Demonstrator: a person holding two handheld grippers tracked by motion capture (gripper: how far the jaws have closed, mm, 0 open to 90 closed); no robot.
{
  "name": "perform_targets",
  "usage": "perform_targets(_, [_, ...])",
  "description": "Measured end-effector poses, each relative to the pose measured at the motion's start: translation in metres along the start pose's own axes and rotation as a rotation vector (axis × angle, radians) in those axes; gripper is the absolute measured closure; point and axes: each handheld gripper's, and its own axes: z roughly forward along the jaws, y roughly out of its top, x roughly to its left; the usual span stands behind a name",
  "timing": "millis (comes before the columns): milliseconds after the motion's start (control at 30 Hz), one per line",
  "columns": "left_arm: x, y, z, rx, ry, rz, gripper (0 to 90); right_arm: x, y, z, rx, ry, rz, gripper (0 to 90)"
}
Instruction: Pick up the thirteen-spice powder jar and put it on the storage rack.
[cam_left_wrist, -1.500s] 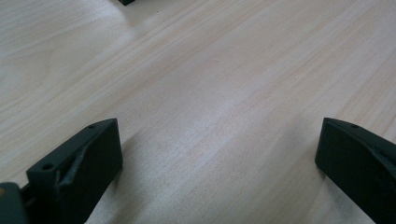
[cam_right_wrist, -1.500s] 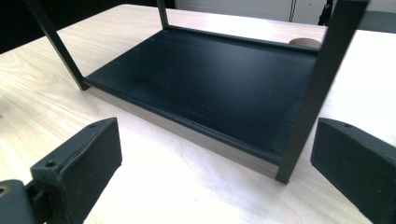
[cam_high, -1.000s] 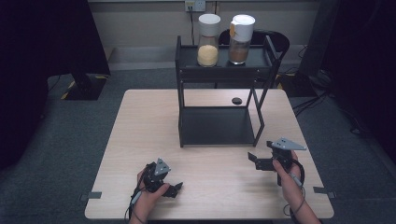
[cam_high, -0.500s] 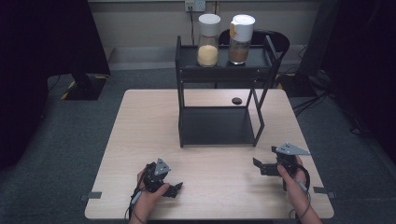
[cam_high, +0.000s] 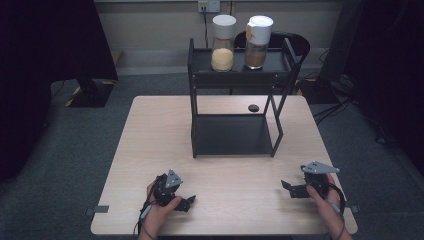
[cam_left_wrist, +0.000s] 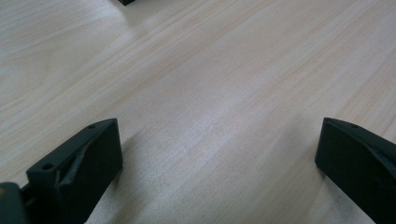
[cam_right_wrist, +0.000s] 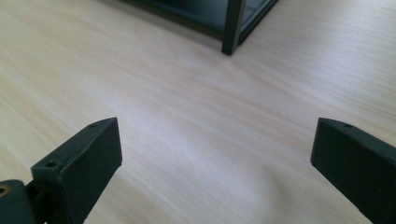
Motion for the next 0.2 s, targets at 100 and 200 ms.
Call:
perform_targets(100, [0.0000, 0.0001, -0.0002, 0.001, 0.000, -0.001, 0.0, 0.0032, 0.0015, -0.0028, 0.036, -0.015, -0.049, 1.3])
perform_targets(200, [-0.0001, 0.0003, -0.0004, 0.002, 0.002, -0.004, 0.0, 0.0019, 0.0016, -0.0042, 0.057, 0.002, -0.064, 1.3])
